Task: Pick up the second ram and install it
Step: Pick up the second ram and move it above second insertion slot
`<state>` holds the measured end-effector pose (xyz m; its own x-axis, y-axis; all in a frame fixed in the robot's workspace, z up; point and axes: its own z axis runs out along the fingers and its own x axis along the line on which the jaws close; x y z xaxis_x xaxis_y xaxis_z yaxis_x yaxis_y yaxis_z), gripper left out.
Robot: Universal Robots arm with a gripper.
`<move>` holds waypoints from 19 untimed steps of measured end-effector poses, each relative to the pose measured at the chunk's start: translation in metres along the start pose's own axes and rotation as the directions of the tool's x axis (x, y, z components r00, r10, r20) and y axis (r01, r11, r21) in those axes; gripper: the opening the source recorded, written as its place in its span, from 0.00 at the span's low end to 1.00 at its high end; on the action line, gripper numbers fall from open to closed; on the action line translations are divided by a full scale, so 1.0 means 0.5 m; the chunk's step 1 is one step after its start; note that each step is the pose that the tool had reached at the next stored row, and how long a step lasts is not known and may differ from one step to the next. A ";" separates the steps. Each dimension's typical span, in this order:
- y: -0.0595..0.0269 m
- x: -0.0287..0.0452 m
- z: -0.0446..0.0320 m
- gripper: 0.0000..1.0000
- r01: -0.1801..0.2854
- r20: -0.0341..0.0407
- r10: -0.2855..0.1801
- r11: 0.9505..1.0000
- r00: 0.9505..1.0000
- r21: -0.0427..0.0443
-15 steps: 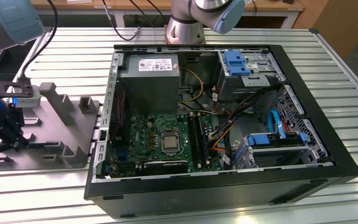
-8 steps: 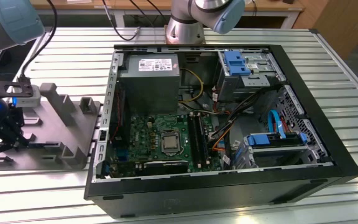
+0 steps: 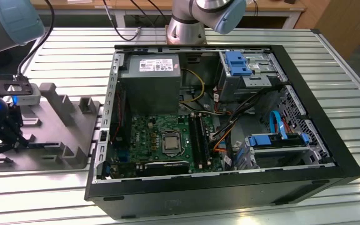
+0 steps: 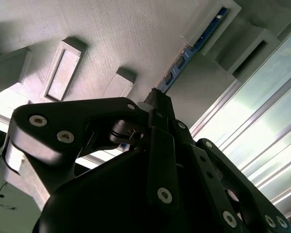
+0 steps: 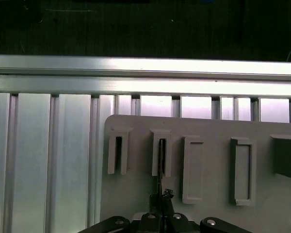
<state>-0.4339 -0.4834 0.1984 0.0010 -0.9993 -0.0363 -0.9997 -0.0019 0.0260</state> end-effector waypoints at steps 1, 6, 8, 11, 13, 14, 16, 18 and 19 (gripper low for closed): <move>0.000 0.000 0.000 0.11 0.000 0.000 0.000 1.000 1.000 0.000; 0.000 0.000 0.000 0.11 0.039 -0.001 -0.039 0.999 0.999 -0.001; 0.000 0.000 0.000 0.11 0.046 -0.001 -0.046 0.999 0.999 -0.002; 0.000 0.000 0.000 0.11 0.046 -0.001 -0.046 0.999 0.999 -0.002; 0.000 0.000 -0.001 0.11 0.046 -0.001 -0.046 0.999 0.999 -0.001; 0.000 0.000 -0.002 0.11 0.046 -0.001 -0.046 0.999 0.999 -0.001; 0.000 0.000 -0.002 0.11 0.045 -0.001 -0.045 0.999 0.999 -0.001; 0.000 0.000 -0.003 0.11 0.041 -0.001 -0.041 0.999 0.999 -0.001; 0.000 0.000 -0.003 0.11 0.032 -0.001 -0.032 0.999 0.999 -0.001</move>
<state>-0.4338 -0.4834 0.1998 0.0329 -0.9988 -0.0363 -0.9991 -0.0338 0.0259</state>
